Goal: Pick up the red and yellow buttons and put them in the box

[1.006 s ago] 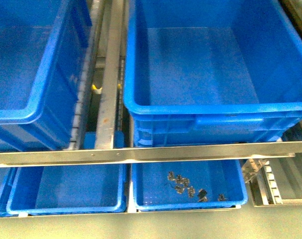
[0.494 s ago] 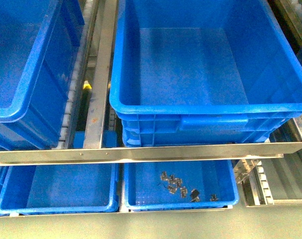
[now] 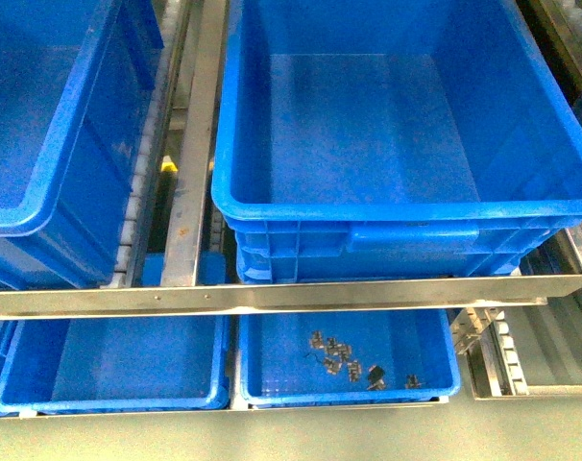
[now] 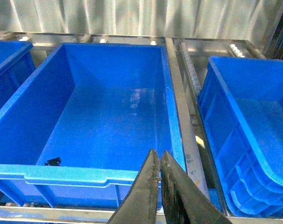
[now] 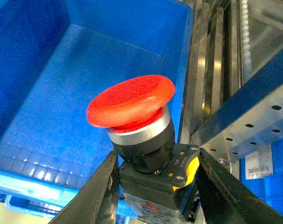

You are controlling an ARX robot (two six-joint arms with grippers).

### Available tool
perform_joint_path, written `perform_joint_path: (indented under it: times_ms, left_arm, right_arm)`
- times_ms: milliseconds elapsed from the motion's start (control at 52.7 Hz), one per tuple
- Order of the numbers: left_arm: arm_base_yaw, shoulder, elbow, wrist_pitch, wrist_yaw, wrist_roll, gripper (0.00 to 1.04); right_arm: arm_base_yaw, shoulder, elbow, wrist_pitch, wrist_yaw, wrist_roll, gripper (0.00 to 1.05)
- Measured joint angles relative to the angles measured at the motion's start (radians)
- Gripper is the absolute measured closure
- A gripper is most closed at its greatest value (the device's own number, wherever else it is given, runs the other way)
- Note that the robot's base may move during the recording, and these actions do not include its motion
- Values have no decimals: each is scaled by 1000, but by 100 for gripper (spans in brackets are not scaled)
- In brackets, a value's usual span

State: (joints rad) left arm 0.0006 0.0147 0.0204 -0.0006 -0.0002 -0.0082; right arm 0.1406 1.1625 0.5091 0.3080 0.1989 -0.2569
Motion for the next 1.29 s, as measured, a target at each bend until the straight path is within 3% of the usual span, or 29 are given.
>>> perform_joint_path:
  times_ms: [114,266,494,626,835,1025,1291]
  left_arm:
    - [0,0,0,0,0,0,97]
    - [0,0,0,0,0,0,72]
    - [0,0,0,0,0,0,26]
    - [0,0,0,0,0,1,7]
    - [0,0,0,0,0,2,8]
    - [0,0,0,0,0,2,8]
    - [0,0,0,0,0,2,8]
  right_arm:
    - [3,3,0,0,0,0,65]
    - [5,6,0,0,3,0,65]
    - [23,35,0,-2,11,3,65]
    - [39,66,3,7,14,3,65]
    - [71,218,79,67,15,6,65]
    - [98,476,290,100,28,2,65]
    - [100,821,662,-8,94,69,65]
